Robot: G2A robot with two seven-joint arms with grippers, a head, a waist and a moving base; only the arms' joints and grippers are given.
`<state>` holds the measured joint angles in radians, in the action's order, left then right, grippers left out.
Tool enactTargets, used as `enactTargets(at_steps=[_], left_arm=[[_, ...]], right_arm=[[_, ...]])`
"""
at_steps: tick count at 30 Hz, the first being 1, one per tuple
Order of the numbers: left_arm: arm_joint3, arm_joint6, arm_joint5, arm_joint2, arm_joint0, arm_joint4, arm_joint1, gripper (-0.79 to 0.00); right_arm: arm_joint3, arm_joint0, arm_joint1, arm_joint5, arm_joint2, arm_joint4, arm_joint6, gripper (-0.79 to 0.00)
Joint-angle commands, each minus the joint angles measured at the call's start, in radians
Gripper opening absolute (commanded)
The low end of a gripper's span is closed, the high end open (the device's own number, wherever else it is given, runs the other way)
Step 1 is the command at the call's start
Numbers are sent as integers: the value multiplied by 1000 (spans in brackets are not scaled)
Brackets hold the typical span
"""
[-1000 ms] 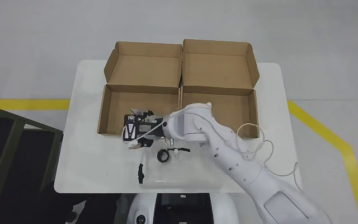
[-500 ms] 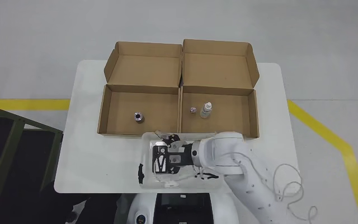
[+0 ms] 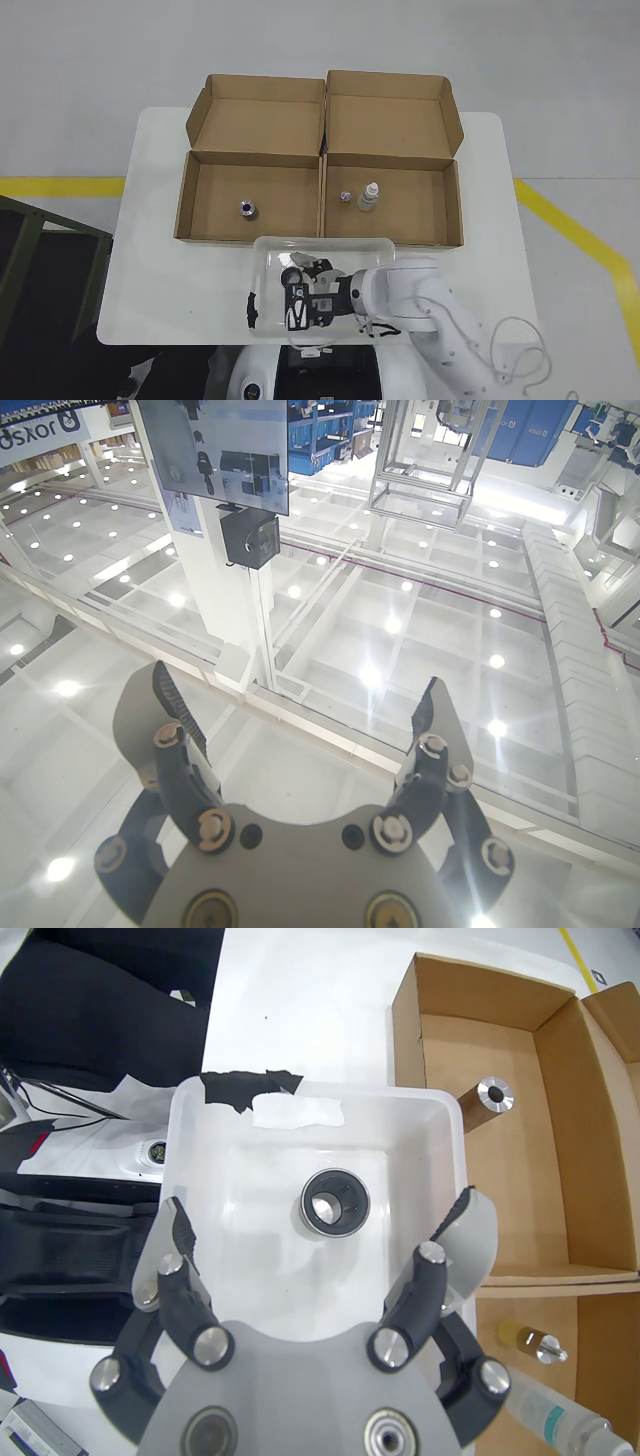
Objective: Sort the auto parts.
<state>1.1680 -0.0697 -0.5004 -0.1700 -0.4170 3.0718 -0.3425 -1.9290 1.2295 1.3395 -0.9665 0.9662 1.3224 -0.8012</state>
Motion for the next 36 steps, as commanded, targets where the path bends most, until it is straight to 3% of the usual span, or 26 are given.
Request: enactTargets(at_steps=[1, 25, 32, 35, 36], left_arm=[[0, 0, 0, 0, 0, 0, 0, 0], [0, 0, 0, 0, 0, 0, 0, 0], [0, 0, 0, 0, 0, 0, 0, 0], [0, 0, 0, 0, 0, 0, 0, 0], [0, 0, 0, 0, 0, 0, 0, 0]], right_arm=[[14, -5, -2, 2, -9, 22, 20, -6], [253, -128, -4, 70, -96, 79, 184, -154], [294, -140, -7, 91, -98, 70, 234, -246], [303, -143, -9, 89, -96, 57, 249, -394], [304, -143, -10, 89, -96, 54, 254, -403]])
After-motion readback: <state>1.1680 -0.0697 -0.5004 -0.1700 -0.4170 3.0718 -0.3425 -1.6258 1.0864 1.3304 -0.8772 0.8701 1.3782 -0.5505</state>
